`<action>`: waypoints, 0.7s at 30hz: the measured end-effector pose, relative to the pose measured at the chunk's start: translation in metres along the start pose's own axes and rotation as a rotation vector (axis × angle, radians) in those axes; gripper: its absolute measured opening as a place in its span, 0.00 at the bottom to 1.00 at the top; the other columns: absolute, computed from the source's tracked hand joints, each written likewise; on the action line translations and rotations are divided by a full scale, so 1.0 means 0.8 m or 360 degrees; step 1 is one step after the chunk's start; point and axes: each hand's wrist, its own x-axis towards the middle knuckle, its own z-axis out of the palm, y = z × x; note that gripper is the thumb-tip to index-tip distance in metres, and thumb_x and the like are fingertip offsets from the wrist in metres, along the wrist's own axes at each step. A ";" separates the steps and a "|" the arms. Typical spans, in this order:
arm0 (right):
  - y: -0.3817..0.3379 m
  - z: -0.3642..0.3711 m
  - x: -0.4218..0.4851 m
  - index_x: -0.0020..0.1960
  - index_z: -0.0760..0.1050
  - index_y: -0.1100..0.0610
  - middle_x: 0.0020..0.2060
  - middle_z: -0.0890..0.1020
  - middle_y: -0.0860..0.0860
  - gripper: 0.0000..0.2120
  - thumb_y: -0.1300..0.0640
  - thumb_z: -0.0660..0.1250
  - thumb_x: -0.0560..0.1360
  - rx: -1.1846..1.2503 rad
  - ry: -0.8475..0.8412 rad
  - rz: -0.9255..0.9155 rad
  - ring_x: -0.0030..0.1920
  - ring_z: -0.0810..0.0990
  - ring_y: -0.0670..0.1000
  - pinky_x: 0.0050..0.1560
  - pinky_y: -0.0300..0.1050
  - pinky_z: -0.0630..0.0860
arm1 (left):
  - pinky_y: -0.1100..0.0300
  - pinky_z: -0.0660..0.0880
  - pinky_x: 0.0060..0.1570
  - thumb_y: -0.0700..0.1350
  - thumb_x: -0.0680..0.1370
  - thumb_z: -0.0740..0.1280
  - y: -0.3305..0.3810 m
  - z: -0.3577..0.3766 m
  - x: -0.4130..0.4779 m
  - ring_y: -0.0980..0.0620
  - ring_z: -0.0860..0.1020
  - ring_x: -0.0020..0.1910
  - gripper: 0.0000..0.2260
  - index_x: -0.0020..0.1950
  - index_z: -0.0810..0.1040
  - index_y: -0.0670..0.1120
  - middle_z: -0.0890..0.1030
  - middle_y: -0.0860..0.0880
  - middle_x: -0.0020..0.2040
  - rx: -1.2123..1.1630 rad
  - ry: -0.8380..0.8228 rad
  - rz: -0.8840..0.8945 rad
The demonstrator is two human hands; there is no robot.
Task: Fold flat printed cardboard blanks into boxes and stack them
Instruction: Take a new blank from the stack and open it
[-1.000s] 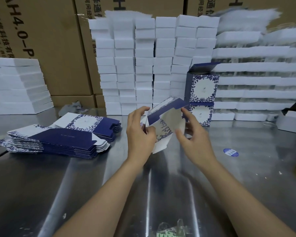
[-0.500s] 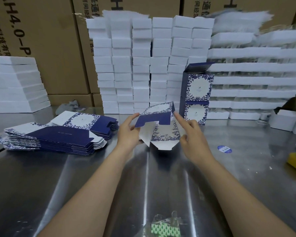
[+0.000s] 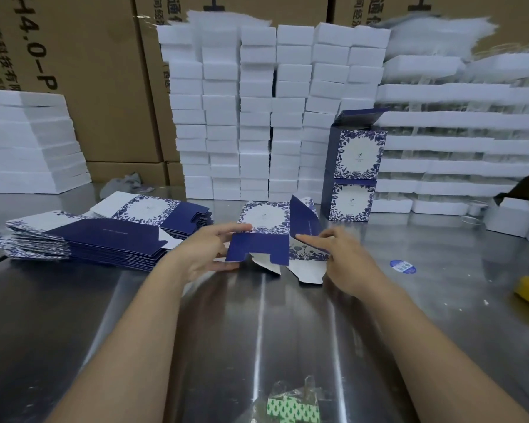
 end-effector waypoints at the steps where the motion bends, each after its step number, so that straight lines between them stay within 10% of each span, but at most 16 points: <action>1: -0.003 0.000 0.001 0.76 0.67 0.29 0.68 0.70 0.45 0.44 0.72 0.57 0.74 -0.0064 -0.0034 -0.0008 0.69 0.69 0.51 0.59 0.45 0.72 | 0.52 0.85 0.48 0.25 0.79 0.50 0.001 0.004 0.002 0.48 0.87 0.55 0.32 0.60 0.87 0.52 0.85 0.50 0.62 0.0050 0.0150 0.0019; 5: -0.013 -0.005 0.001 0.74 0.69 0.28 0.71 0.70 0.44 0.42 0.69 0.57 0.74 -0.0162 -0.0186 -0.0031 0.70 0.69 0.53 0.68 0.54 0.71 | 0.47 0.74 0.71 0.44 0.82 0.62 -0.004 0.026 0.021 0.47 0.78 0.70 0.18 0.65 0.83 0.60 0.81 0.52 0.67 0.0298 0.0570 0.0244; 10: -0.014 -0.004 -0.002 0.76 0.67 0.30 0.81 0.63 0.43 0.27 0.42 0.64 0.78 -0.0064 -0.0424 0.0059 0.80 0.62 0.54 0.76 0.59 0.60 | 0.42 0.53 0.81 0.61 0.86 0.54 -0.026 0.064 0.029 0.48 0.52 0.85 0.17 0.71 0.76 0.69 0.57 0.56 0.86 0.1846 0.0369 0.0496; 13: -0.013 0.001 -0.005 0.70 0.75 0.33 0.74 0.73 0.44 0.23 0.29 0.60 0.78 -0.0076 -0.0403 0.0117 0.77 0.67 0.53 0.76 0.59 0.62 | 0.42 0.68 0.66 0.55 0.84 0.52 -0.032 0.078 0.026 0.41 0.71 0.71 0.15 0.46 0.75 0.56 0.80 0.54 0.64 0.1919 0.0107 0.0346; 16: -0.013 -0.001 -0.002 0.49 0.83 0.43 0.44 0.84 0.44 0.28 0.25 0.54 0.76 0.0162 -0.0227 0.0216 0.54 0.82 0.53 0.61 0.54 0.75 | 0.50 0.72 0.50 0.58 0.84 0.56 -0.030 0.074 0.026 0.42 0.76 0.56 0.17 0.38 0.73 0.55 0.78 0.52 0.49 0.1754 0.0274 0.0370; 21: 0.002 -0.002 0.005 0.53 0.82 0.46 0.49 0.83 0.45 0.11 0.40 0.72 0.78 0.0429 0.0098 0.0496 0.51 0.81 0.52 0.47 0.45 0.75 | 0.50 0.76 0.60 0.64 0.80 0.66 -0.025 0.068 0.025 0.46 0.77 0.64 0.13 0.62 0.82 0.66 0.79 0.54 0.56 0.1604 0.0227 0.0373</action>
